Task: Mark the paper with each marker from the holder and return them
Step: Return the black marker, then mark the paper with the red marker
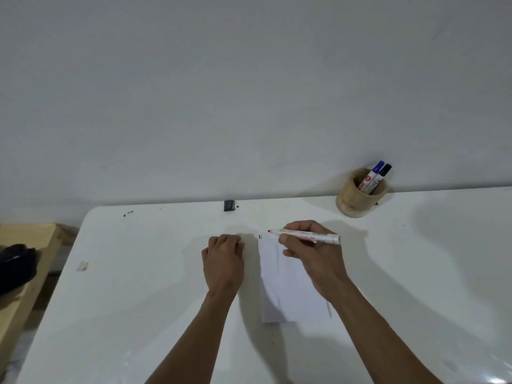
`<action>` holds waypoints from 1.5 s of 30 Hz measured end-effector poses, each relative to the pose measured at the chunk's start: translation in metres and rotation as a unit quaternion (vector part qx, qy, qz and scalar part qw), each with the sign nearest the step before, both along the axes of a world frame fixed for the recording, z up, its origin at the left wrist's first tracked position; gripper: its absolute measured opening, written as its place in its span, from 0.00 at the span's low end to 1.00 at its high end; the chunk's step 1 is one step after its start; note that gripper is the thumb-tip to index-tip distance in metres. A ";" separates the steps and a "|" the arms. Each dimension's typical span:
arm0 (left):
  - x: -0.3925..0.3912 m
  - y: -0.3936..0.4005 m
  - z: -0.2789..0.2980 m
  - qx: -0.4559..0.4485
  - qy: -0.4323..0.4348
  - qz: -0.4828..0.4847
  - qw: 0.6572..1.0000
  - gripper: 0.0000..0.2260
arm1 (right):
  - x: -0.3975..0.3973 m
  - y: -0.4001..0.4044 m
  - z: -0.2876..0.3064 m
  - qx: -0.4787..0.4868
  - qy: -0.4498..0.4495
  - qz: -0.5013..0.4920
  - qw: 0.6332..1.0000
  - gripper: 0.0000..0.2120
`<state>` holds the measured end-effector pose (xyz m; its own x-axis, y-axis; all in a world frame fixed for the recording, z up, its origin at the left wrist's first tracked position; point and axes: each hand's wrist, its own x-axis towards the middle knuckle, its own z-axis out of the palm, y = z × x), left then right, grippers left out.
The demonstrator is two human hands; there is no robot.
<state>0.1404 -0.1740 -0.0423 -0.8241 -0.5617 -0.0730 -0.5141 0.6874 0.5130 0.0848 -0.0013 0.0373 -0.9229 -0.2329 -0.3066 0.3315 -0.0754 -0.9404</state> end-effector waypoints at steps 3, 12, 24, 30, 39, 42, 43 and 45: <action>0.007 0.005 0.022 0.195 0.090 0.114 0.970 0.07 | 0.010 -0.001 0.007 0.009 0.012 0.000 1.000 0.07; 0.060 0.014 0.091 0.603 0.222 0.214 0.735 0.07 | 0.064 -0.018 0.038 0.017 0.097 -0.010 0.995 0.06; 0.114 0.030 0.113 0.610 0.218 0.158 0.745 0.07 | 0.124 -0.016 0.047 0.056 0.133 -0.004 0.990 0.05; 0.115 0.043 0.111 0.615 0.214 0.118 0.750 0.07 | 0.133 -0.003 0.054 0.023 0.070 -0.055 0.996 0.04; 0.081 0.069 0.116 0.586 0.224 0.068 0.776 0.08 | 0.110 0.024 0.051 -0.078 -0.017 -0.111 0.991 0.08; 0.060 0.078 0.121 0.552 0.240 0.071 0.795 0.06 | 0.089 0.045 0.051 -0.121 -0.042 -0.159 0.979 0.24; 0.052 0.081 0.124 0.536 0.245 0.072 0.804 0.06 | 0.081 0.056 0.050 -0.075 -0.006 -0.178 0.981 0.28; 0.033 0.088 0.130 0.492 0.246 0.053 0.834 0.05 | 0.063 0.078 0.047 0.116 0.131 -0.162 0.971 0.30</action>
